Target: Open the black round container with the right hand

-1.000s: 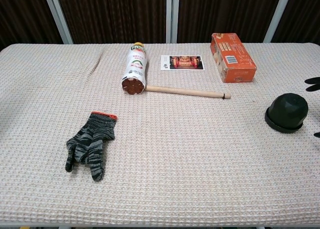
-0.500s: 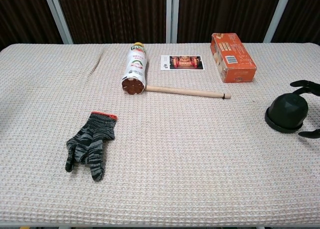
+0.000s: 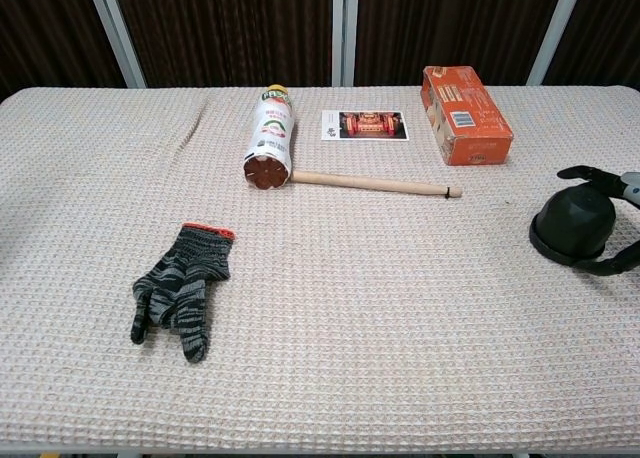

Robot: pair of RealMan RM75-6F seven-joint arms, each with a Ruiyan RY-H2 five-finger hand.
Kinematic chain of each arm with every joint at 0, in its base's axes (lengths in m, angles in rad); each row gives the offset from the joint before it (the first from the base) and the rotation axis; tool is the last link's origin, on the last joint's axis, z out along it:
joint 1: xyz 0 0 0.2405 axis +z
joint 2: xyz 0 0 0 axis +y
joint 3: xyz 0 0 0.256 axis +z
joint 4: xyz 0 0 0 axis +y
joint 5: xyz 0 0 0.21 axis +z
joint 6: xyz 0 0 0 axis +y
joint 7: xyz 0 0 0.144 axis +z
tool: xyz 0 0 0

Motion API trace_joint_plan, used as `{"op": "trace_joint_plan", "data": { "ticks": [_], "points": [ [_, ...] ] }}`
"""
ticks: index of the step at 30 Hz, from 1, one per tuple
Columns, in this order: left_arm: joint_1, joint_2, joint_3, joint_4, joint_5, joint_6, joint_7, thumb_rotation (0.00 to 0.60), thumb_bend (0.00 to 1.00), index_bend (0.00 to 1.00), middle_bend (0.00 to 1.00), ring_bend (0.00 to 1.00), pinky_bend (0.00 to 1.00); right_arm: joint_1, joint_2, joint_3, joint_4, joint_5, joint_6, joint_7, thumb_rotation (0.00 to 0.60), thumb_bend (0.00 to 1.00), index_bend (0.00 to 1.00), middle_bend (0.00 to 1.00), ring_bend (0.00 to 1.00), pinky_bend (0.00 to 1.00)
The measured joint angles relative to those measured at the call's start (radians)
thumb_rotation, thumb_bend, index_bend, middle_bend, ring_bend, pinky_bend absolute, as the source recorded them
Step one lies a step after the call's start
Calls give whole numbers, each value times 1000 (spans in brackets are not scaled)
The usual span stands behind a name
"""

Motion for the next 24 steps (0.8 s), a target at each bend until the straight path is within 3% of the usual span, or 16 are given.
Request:
{"op": "trace_joint_plan", "data": {
  "ticks": [24],
  "points": [
    [4,9,3,-10,-7,-7,1,600,126,138,108,0,171,10,-19,-3,6,13,15,-50,600,223,0,290,0,0]
  ]
}}
